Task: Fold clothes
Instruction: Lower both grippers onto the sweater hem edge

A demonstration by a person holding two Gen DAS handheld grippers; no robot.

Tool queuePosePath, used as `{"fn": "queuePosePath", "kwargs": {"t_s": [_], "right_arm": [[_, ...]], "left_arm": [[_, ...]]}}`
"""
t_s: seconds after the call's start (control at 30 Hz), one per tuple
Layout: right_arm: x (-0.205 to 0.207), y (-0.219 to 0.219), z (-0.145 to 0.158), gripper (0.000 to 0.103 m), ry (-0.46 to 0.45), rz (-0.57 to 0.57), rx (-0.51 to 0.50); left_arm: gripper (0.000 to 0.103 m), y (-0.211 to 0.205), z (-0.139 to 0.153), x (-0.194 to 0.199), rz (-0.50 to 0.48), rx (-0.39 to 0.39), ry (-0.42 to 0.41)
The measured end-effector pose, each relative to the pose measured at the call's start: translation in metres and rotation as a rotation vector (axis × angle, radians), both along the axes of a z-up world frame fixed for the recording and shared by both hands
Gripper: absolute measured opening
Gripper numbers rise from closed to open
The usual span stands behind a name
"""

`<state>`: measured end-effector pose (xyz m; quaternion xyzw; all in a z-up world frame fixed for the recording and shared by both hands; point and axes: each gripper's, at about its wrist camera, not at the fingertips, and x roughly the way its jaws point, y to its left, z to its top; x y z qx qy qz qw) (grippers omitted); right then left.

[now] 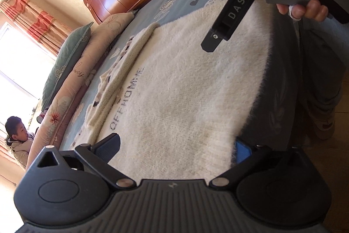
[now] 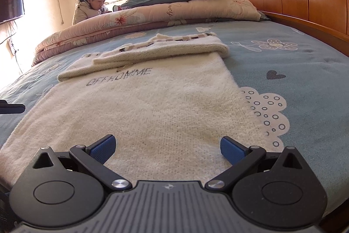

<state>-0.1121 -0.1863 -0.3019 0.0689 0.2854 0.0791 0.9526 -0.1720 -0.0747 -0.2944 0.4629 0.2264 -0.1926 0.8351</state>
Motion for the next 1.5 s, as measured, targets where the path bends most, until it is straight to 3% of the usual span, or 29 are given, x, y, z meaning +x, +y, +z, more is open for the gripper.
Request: {"fn": "queuePosePath", "kwargs": {"t_s": [0.3, 0.53, 0.63, 0.7, 0.8, 0.93, 1.0, 1.2, 1.27, 1.4, 1.5], "right_arm": [[0.000, 0.001, -0.001, 0.103, -0.001, -0.006, 0.002], [0.002, 0.002, -0.001, 0.103, 0.001, -0.003, 0.012], [0.002, 0.001, -0.001, 0.103, 0.002, -0.002, 0.017], [0.001, 0.000, -0.001, 0.103, 0.001, -0.001, 0.022], [0.000, -0.002, 0.000, 0.103, -0.001, 0.000, 0.032], [0.001, -0.002, 0.000, 0.103, 0.000, 0.006, 0.037], [0.000, 0.000, 0.001, 0.103, -0.007, 0.024, 0.025], [-0.021, 0.024, 0.030, 0.103, -0.140, 0.230, -0.061], [-0.028, 0.037, 0.038, 0.103, -0.160, 0.328, -0.120], [-0.039, 0.072, 0.039, 0.103, -0.160, 0.506, -0.344], [-0.041, 0.094, 0.030, 0.102, -0.163, 0.551, -0.501]], "left_arm": [[0.103, 0.012, -0.004, -0.004, 0.035, 0.021, -0.045], [0.102, -0.016, -0.017, -0.003, -0.046, 0.136, -0.135], [0.093, -0.027, -0.019, 0.001, -0.060, 0.147, -0.116], [0.079, -0.029, -0.019, 0.001, -0.068, 0.148, -0.090], [0.071, -0.025, -0.019, -0.003, -0.074, 0.160, -0.069], [0.069, -0.010, -0.021, -0.006, -0.042, 0.193, -0.082], [0.064, -0.005, -0.018, -0.005, -0.018, 0.171, -0.072], [0.047, -0.006, -0.006, -0.001, 0.013, 0.123, -0.041], [0.046, -0.004, 0.000, 0.004, 0.024, 0.097, -0.032], [0.047, 0.003, 0.012, 0.013, 0.054, 0.037, -0.008], [0.048, 0.007, 0.019, 0.018, 0.070, 0.004, 0.003]]}}
